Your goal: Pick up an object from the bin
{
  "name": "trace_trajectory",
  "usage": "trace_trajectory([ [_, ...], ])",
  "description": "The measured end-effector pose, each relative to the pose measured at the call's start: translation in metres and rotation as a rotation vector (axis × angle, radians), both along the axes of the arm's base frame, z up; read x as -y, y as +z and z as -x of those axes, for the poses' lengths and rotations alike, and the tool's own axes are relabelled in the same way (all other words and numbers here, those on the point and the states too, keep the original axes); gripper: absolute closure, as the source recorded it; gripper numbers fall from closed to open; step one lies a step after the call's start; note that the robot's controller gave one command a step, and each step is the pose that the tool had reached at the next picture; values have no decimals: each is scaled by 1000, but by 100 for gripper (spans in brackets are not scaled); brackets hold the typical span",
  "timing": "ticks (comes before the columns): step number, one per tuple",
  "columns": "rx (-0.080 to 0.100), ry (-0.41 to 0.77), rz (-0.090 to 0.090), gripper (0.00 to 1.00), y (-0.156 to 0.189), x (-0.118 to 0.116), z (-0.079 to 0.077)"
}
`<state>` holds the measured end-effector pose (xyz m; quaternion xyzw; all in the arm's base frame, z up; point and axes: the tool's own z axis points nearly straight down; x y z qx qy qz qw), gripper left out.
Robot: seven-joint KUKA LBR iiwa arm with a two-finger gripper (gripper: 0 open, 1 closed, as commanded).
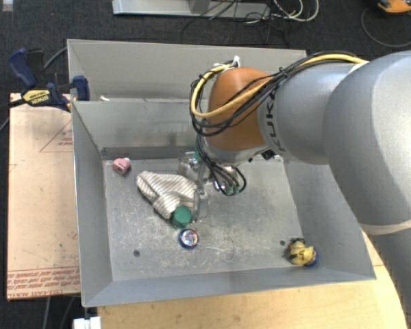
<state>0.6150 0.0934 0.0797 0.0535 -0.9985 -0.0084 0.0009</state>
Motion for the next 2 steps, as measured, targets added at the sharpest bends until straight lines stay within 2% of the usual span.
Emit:
trace_trajectory([
  [1,11,151,13,100,-9,16,25],
  [2,10,152,13,0,-9,16,25],
])
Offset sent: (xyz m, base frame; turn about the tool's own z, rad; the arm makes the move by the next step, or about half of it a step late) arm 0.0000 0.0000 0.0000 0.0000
